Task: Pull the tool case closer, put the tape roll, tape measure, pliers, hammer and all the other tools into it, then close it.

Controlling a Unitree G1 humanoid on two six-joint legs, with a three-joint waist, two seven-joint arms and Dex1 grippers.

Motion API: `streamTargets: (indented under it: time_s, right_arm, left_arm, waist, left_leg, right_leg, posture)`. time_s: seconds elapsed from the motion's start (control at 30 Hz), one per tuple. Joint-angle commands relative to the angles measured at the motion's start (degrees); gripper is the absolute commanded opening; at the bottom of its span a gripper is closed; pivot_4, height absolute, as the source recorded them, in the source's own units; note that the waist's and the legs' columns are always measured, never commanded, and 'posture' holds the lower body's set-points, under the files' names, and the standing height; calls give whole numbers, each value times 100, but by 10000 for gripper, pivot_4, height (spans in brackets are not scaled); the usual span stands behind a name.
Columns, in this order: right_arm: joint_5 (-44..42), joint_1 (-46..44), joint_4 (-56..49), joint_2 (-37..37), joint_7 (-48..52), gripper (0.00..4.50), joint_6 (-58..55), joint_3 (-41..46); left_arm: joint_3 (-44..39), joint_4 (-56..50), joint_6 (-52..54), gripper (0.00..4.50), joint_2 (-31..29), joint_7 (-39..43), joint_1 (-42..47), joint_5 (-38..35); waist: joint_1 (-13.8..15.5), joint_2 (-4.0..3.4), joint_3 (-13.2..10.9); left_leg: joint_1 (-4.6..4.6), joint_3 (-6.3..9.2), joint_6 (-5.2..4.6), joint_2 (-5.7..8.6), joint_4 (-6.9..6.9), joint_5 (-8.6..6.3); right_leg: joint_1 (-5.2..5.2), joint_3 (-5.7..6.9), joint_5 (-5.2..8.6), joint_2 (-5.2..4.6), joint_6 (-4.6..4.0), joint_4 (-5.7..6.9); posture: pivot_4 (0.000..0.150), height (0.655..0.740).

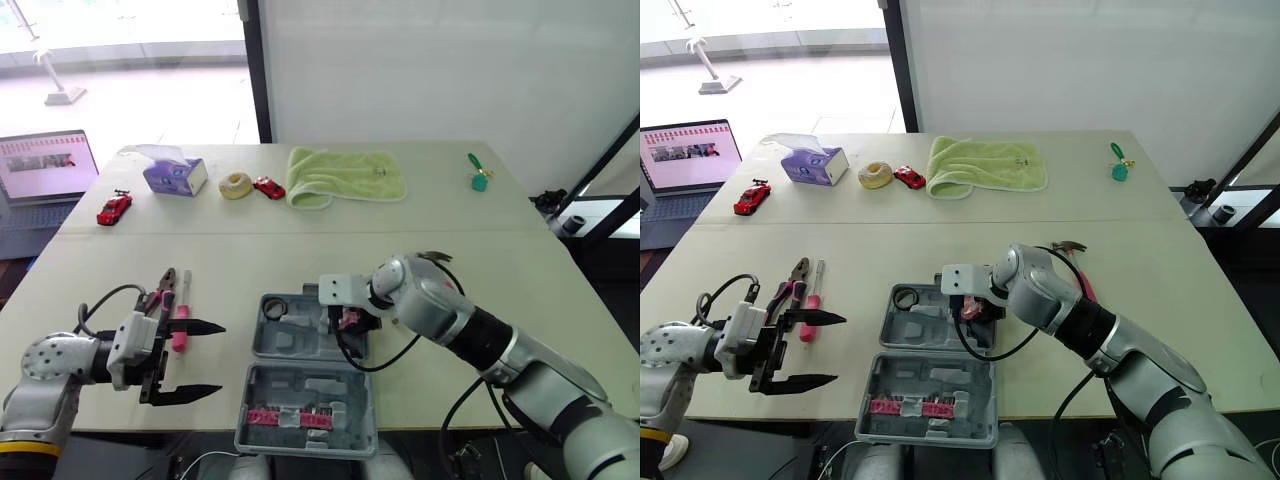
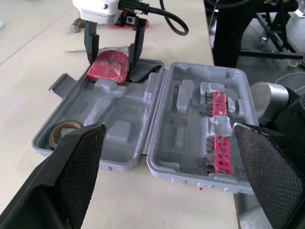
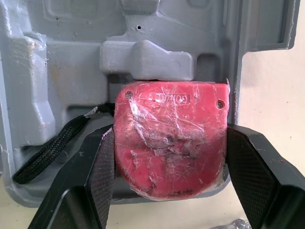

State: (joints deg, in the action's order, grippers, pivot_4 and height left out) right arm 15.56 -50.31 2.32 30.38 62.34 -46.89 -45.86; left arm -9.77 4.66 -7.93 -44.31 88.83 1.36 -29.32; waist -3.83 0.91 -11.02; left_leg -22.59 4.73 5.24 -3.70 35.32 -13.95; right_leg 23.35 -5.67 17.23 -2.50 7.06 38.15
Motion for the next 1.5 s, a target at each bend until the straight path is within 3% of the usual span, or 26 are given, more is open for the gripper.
streamTargets:
  time_s: [0.03, 0.3, 0.5, 0.7, 1.13, 1.5]
  right_arm:
    - [84, 8, -122, -3, -54, 44528, 6, 170]
    - [-359, -90, -1195, 160, 155, 44528, -797, 923]
    - [-1036, 509, -1852, 368, 9, 44528, -1321, 1823]
    - [-1239, 1033, -1992, 298, -555, 17501, -976, 2151]
    - [-1700, 1956, -1433, -2, -1281, 17501, 245, 2671]
    - [-1645, 2274, 8, -75, -1575, 17501, -246, 2426]
  left_arm:
    - [-49, -229, 84, 45000, -65, -33, -29, -106]
    - [12, -379, 311, 45000, -46, -78, 54, -100]
    - [56, -417, 395, 45000, -13, -125, 113, -49]
    - [83, -490, 438, 45000, -10, -189, 100, -50]
    - [185, -625, 576, 45000, -22, -357, 167, -55]
    - [164, -668, 613, 45000, -61, -400, 186, -87]
  waist:
    - [-14, 0, 0]
    - [-14, -1, -1]
    - [-3, 2, 1]
    - [-18, 0, 0]
    - [-20, 1, 0]
    - [-9, 7, 6]
  left_leg:
    - [1, 0, 0, 0, 0, 0]
    - [2, 1, 0, 0, -5, 0]
    - [2, 2, 0, 0, -3, 0]
    - [4, 1, 0, 0, -7, 0]
    - [5, 1, 0, 0, -6, 0]
    - [24, 1, 0, 0, -6, 0]
  right_leg:
    - [-1, 0, 0, 0, 0, 0]
    - [1, 0, 0, 0, 0, 0]
    - [-4, 0, 0, 0, 0, -2]
    - [-1, -1, 0, 2, 0, -2]
    - [-3, -1, 0, 2, 0, -4]
    - [-27, -2, 1, 2, 0, -6]
  posture:
    - [1500, 7400]
    - [1500, 7400]
    - [1500, 7400]
    - [1500, 7400]
    - [1500, 7400]
    - [1500, 7400]
